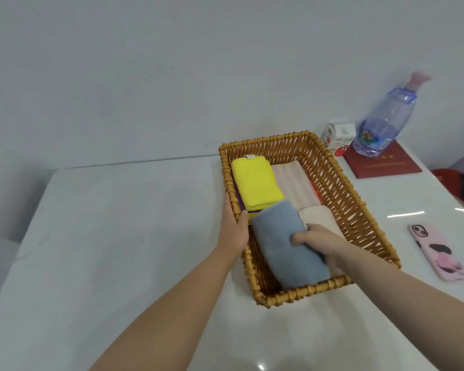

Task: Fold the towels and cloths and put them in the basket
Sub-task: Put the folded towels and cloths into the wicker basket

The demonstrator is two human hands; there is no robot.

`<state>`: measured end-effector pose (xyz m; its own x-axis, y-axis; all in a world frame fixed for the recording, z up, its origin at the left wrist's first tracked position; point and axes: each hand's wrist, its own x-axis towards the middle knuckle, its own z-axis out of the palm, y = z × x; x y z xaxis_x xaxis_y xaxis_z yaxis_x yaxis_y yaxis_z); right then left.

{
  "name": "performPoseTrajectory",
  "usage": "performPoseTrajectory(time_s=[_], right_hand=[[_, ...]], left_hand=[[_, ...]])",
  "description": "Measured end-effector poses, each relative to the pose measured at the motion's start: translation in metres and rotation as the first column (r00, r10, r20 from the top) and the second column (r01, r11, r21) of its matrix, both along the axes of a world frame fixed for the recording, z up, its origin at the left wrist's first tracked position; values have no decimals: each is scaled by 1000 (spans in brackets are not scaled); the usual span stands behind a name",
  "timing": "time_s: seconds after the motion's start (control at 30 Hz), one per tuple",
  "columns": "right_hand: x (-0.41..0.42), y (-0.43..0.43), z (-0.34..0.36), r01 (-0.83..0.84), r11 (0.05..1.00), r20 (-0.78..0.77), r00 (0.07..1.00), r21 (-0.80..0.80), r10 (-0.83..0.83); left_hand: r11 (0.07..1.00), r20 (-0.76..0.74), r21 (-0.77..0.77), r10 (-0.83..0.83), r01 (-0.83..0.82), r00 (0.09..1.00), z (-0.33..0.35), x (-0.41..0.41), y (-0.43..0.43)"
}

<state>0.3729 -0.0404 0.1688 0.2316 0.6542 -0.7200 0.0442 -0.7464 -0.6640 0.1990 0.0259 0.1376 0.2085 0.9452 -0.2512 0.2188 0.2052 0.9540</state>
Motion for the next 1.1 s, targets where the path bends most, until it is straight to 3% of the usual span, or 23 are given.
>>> performPoseTrajectory(time_s=[0.2,0.3,0.43,0.6,0.7,0.73,0.8,0.87,0.9,1.0,1.1], right_hand=[[-22,18,-27,41,967,-148,986,-252,-80],[-32,22,-37,55,965,-263,957,-256,-124],[-32,22,-52,-65,972,-266,964,-228,2],[-35,21,-50,-209,967,-190,965,-148,180],[-38,21,-50,-369,929,42,928,-25,370],[-38,19,-47,-467,884,177,869,-17,462],[-36,14,-41,-636,767,438,666,-87,603],[-33,10,-37,-709,675,585,465,-205,665],[-31,8,-37,-710,657,613,406,-256,678],[-32,7,-38,-687,639,697,269,-345,665],[-33,9,-35,-725,618,868,57,-304,494]], left_hand=[[999,-27,42,35,-34,999,-1,2,-2],[999,6,35,41,-41,999,-1,1,-2],[998,7,48,34,-34,999,-2,0,-2],[998,14,42,49,-49,999,-3,2,-3],[998,15,40,57,-57,998,-2,2,-3],[998,13,43,54,-55,998,-1,2,-3],[998,12,51,46,-47,999,1,3,-5],[998,17,56,42,-42,999,3,2,-6],[998,20,52,43,-44,999,3,2,-6],[998,19,43,47,-48,999,3,2,-6],[998,13,28,49,-49,999,3,2,-6]])
